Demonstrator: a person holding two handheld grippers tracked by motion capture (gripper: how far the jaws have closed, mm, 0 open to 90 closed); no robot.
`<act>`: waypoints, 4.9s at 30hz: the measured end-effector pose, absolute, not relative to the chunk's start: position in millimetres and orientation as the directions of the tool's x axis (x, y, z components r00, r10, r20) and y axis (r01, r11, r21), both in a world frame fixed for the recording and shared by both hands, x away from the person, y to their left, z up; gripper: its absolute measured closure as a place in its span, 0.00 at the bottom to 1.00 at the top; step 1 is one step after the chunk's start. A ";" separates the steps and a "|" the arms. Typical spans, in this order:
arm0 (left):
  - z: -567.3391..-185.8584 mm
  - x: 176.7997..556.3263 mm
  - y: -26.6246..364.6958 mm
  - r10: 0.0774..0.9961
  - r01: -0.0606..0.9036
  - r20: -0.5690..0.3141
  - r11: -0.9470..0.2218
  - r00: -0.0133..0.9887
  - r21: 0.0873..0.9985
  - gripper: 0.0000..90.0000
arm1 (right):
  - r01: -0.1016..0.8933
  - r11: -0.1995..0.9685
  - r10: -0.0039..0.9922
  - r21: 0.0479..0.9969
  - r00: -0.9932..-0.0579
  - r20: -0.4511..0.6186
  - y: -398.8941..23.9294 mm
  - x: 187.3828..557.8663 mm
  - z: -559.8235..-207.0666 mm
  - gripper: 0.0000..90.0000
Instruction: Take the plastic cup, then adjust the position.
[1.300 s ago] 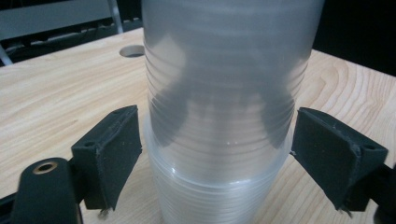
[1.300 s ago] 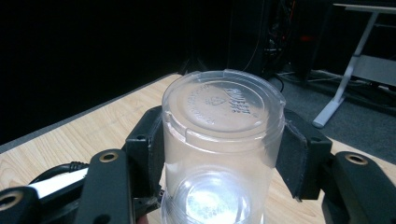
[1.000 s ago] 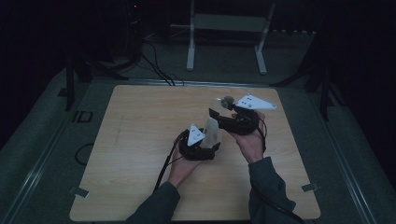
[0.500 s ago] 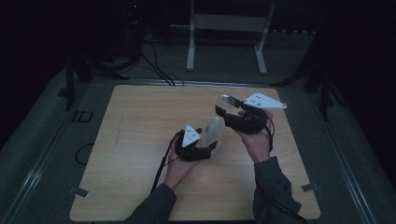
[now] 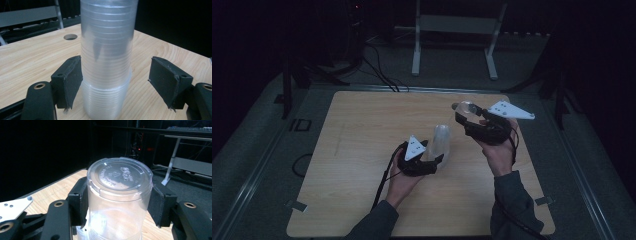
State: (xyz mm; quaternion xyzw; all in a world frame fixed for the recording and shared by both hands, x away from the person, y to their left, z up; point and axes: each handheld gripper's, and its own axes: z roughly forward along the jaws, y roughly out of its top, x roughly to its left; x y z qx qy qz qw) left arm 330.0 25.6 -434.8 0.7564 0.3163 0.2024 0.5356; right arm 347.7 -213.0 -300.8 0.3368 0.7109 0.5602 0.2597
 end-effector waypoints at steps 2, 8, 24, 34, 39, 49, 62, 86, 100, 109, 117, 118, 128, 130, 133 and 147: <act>-434.9 329.0 24.8 0.693 0.262 -0.028 -0.234 0.721 0.936 0.29 | 0.188 0.144 0.774 0.971 -0.634 0.008 -216.6 347.2 -301.5 0.46; -434.7 326.8 24.4 0.687 0.260 -0.030 -0.233 0.726 0.937 0.29 | 0.199 0.140 0.787 0.970 -0.617 0.013 -226.1 346.8 -305.1 0.46; -433.5 321.9 24.5 0.678 0.257 -0.044 -0.216 0.734 0.942 0.29 | 0.218 0.137 0.808 0.966 -0.590 0.019 -240.3 345.0 -313.3 0.46; -431.2 316.5 21.5 0.662 0.246 -0.042 -0.218 0.748 0.944 0.29 | 0.238 0.133 0.820 0.962 -0.571 0.028 -251.2 340.8 -324.2 0.46; -430.8 314.3 18.1 0.654 0.241 -0.041 -0.219 0.755 0.946 0.29 | 0.250 0.130 0.826 0.959 -0.563 0.034 -255.7 339.6 -329.8 0.46; -430.9 308.9 12.1 0.633 0.230 -0.034 -0.231 0.773 0.945 0.29 | 0.267 0.122 0.835 0.956 -0.549 0.047 -261.5 336.1 -339.5 0.46; -433.2 303.5 -1.4 0.603 0.223 -0.037 -0.237 0.797 0.945 0.29 | 0.295 0.110 0.841 0.949 -0.537 0.069 -266.3 333.4 -353.6 0.46; -437.9 300.0 -32.7 0.554 0.209 -0.032 -0.260 0.832 0.943 0.29 | 0.351 0.071 0.842 0.934 -0.522 0.132 -274.3 324.7 -382.7 0.45; -442.2 302.0 -44.6 0.550 0.201 -0.030 -0.254 0.835 0.946 0.29 | 0.385 0.034 0.837 0.922 -0.516 0.184 -276.0 316.1 -398.4 0.45; -443.8 304.2 -51.1 0.547 0.185 -0.021 -0.246 0.837 0.952 0.29 | 0.399 0.000 0.829 0.917 -0.513 0.223 -278.7 313.4 -404.1 0.45; -445.3 306.1 -56.1 0.549 0.164 -0.007 -0.238 0.836 0.957 0.28 | 0.419 -0.053 0.809 0.907 -0.514 0.284 -283.0 312.2 -409.0 0.45; -445.3 306.2 -56.6 0.550 0.161 -0.005 -0.235 0.835 0.958 0.28 | 0.420 -0.059 0.806 0.905 -0.515 0.292 -283.4 312.0 -409.2 0.45; -445.2 309.8 -60.2 0.557 0.148 0.006 -0.232 0.830 0.961 0.22 | 0.441 -0.106 0.780 0.891 -0.518 0.349 -286.7 312.2 -412.7 0.46; -445.9 310.8 -60.9 0.555 0.151 0.003 -0.232 0.832 0.961 0.21 | 0.447 -0.113 0.775 0.887 -0.519 0.360 -287.5 312.2 -413.4 0.46; -446.6 312.0 -62.2 0.553 0.151 0.005 -0.236 0.833 0.960 0.20 | 0.450 -0.121 0.770 0.885 -0.520 0.369 -288.2 312.4 -413.9 0.46; -446.7 315.0 -67.5 0.555 0.136 0.018 -0.235 0.832 0.962 0.19 | 0.465 -0.144 0.744 0.874 -0.531 0.405 -288.7 313.0 -414.0 0.46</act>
